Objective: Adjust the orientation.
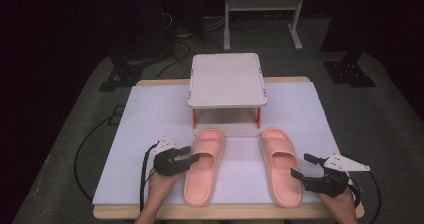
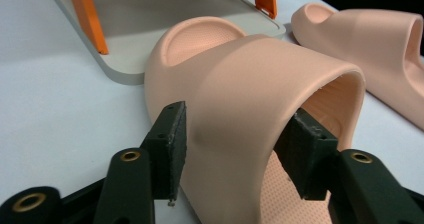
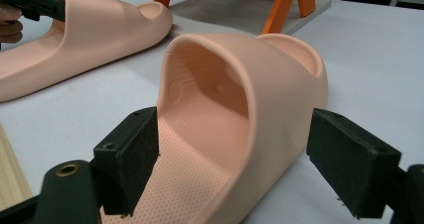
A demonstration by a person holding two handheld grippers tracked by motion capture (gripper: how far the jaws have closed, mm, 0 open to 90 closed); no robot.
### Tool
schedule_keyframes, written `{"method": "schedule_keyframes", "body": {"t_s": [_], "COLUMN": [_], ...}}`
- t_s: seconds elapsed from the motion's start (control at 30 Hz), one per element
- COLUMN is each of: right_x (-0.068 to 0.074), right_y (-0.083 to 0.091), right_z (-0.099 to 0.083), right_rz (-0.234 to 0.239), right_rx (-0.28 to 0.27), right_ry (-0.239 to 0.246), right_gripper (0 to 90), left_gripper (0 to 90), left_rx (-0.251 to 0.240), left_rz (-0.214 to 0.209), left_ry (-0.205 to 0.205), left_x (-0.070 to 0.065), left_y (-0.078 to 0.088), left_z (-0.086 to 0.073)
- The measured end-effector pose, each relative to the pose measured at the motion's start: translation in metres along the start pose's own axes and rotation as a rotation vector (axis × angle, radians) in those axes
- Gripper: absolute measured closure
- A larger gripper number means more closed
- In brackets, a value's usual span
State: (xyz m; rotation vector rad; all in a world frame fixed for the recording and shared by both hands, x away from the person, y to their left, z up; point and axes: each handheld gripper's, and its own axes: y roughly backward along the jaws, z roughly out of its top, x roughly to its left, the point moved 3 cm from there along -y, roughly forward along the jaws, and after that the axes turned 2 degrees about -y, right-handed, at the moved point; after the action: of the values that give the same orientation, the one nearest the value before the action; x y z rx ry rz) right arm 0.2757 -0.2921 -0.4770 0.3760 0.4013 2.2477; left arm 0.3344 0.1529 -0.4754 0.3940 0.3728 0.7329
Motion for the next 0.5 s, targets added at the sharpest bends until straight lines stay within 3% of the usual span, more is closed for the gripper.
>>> {"method": "schedule_keyframes", "body": {"t_s": [0.27, 0.5], "right_x": [0.0019, 0.002], "right_y": [-0.0033, -0.0051], "right_z": [-0.0003, -0.0006], "right_rz": [0.001, -0.007], "right_rx": [0.013, 0.016], "right_ry": [0.006, 0.005], "right_gripper": [20.9, 20.9], "left_gripper": [41.6, 45.5], "left_rx": [0.02, 0.051], "left_rz": [0.021, 0.069], "left_ry": [-0.02, -0.053], "left_x": [-0.0031, -0.0045], "left_y": [-0.0032, -0.0056], "left_z": [-0.0031, -0.0062]}}
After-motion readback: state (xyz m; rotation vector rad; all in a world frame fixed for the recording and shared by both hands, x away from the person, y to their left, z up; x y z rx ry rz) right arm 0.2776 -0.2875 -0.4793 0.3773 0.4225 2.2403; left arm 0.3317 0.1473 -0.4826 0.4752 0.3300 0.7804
